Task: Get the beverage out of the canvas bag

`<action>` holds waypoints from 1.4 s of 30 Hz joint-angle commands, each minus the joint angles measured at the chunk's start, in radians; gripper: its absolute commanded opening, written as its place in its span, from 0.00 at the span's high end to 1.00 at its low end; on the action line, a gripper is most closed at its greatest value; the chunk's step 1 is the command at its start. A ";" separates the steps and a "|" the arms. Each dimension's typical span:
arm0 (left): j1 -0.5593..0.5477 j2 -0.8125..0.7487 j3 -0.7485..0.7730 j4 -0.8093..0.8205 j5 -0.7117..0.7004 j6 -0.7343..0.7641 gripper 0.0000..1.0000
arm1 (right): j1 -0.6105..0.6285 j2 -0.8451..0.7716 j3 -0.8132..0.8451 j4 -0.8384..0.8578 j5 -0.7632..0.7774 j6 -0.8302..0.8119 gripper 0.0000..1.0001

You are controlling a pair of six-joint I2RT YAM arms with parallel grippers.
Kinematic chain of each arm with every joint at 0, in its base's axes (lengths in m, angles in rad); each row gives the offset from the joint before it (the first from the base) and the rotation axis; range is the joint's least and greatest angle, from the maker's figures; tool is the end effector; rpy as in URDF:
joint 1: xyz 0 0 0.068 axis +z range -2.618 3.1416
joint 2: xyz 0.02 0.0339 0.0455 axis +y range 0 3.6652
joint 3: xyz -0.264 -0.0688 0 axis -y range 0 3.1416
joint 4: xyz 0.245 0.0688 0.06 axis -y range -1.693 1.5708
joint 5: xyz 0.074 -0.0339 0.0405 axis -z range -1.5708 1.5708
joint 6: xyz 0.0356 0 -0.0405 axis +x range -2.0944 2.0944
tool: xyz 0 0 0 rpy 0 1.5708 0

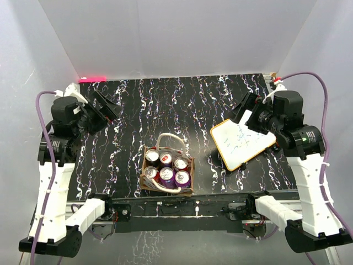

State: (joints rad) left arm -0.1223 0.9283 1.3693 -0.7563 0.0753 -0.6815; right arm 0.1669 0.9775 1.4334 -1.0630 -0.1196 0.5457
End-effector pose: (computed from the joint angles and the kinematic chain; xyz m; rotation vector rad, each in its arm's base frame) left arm 0.1603 -0.0224 0.4497 -0.4825 1.8718 -0.6155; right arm 0.1529 0.0301 0.4317 0.3500 2.1955 0.5300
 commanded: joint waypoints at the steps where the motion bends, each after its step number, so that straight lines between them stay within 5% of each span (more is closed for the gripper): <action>1: 0.049 0.031 -0.044 0.031 0.299 -0.064 0.03 | -0.010 0.019 -0.024 0.162 -0.243 -0.048 0.02; 8: -0.017 0.115 -0.083 0.090 0.431 -0.127 0.03 | 0.004 0.110 -0.116 0.366 -0.547 -0.100 0.02; 23: -0.495 0.074 -0.205 -0.069 0.118 -0.118 0.09 | 0.275 0.310 -0.246 0.596 -0.724 -0.234 0.06; 36: -0.743 0.180 -0.245 -0.150 -0.170 -0.164 0.26 | 0.351 0.440 -0.236 0.650 -0.708 -0.245 0.35; 42: -0.837 0.272 -0.225 -0.212 -0.300 -0.297 0.30 | 0.396 0.475 -0.203 0.642 -0.678 -0.238 0.64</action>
State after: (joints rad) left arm -0.9104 1.1622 1.1309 -0.8955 -0.0898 -0.8783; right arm 0.5369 1.4513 1.1740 -0.4648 -0.8280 0.3164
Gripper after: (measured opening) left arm 0.718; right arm 0.434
